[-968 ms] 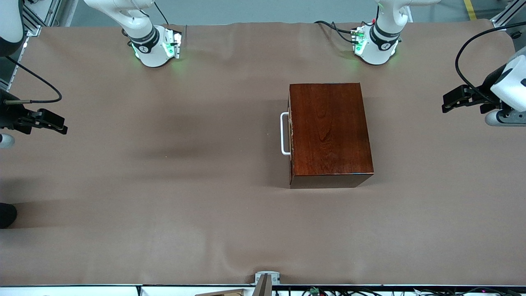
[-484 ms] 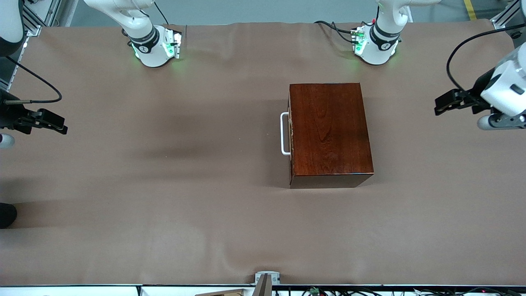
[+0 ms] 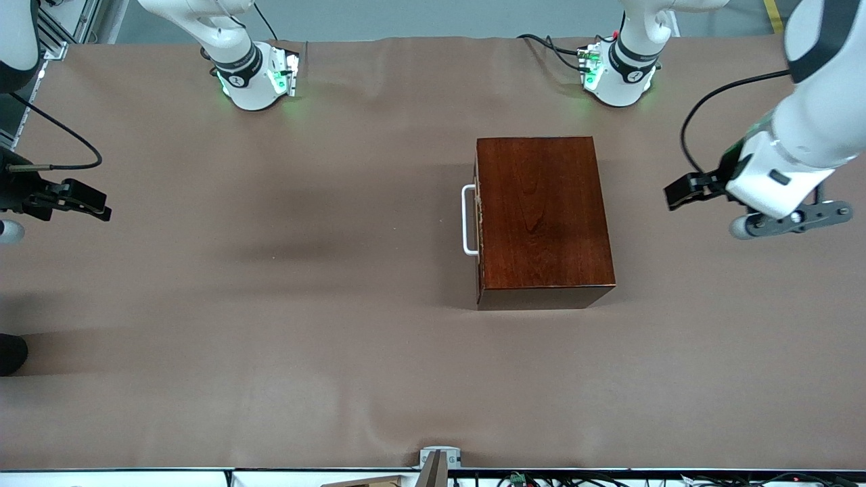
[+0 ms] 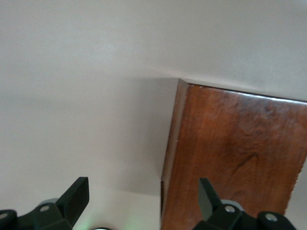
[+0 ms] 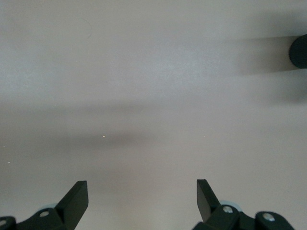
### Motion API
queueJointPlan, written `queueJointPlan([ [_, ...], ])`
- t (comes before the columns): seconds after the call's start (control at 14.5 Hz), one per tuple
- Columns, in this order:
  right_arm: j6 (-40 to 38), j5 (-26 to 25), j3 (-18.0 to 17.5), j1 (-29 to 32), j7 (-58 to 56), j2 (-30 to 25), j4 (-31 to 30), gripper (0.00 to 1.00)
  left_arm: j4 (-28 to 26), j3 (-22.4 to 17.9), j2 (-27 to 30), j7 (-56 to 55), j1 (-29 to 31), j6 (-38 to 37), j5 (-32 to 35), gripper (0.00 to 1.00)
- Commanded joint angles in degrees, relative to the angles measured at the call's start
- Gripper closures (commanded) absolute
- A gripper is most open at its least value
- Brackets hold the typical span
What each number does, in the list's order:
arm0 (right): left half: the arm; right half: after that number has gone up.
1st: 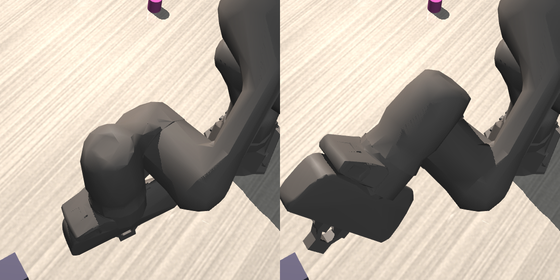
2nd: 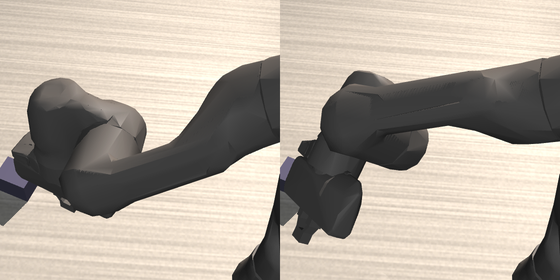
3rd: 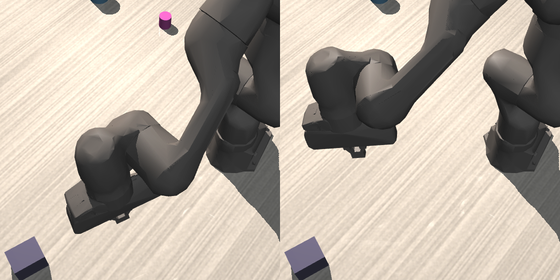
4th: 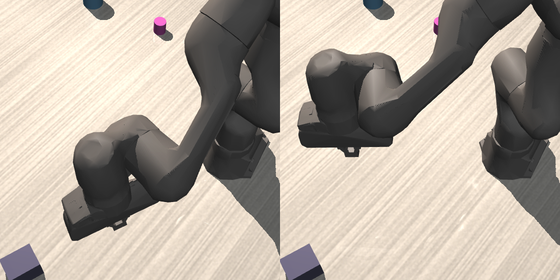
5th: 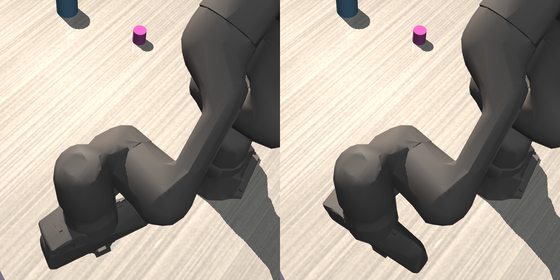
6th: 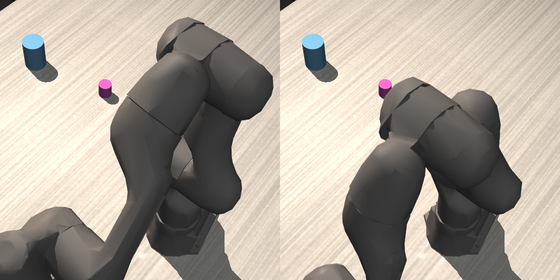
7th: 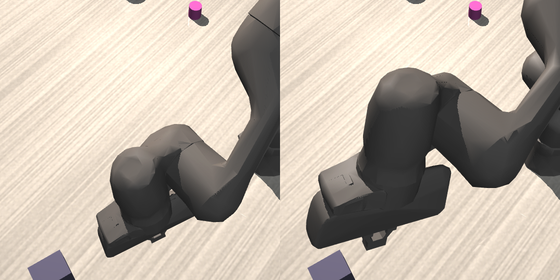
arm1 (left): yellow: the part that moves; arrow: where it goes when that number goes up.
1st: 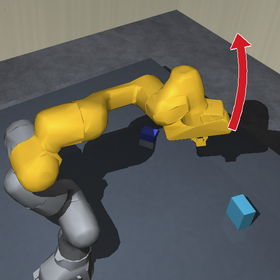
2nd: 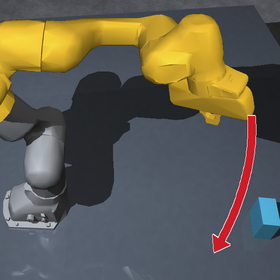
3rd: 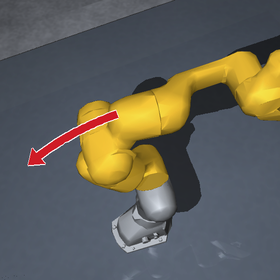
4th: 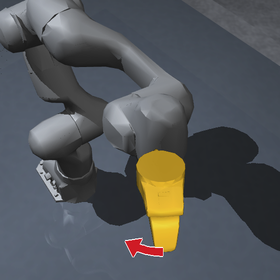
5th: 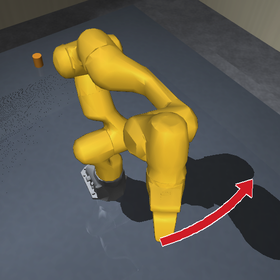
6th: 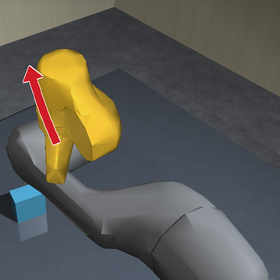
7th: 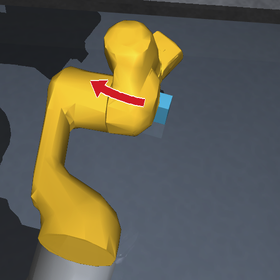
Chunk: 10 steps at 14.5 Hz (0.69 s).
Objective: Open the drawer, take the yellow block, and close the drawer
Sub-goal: 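Reach the left gripper toward the white drawer handle of the cabinet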
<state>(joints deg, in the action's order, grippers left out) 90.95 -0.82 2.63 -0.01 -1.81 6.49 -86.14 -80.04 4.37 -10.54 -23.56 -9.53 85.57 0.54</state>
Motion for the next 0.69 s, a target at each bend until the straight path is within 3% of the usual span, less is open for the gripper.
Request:
queueJointPlan([
  [0.0,0.1,-0.77,-0.08,0.01,-0.03,-1.57,-1.4,0.0,1.64,-0.15,-1.68,-4.81,-2.76,1.26,0.17,0.0],
  [0.62,0.1,-0.85,-0.08,0.01,-0.03,-1.57,-1.4,0.0,2.25,-0.24,-5.45,-17.2,-10.5,5.31,0.61,0.0],
])
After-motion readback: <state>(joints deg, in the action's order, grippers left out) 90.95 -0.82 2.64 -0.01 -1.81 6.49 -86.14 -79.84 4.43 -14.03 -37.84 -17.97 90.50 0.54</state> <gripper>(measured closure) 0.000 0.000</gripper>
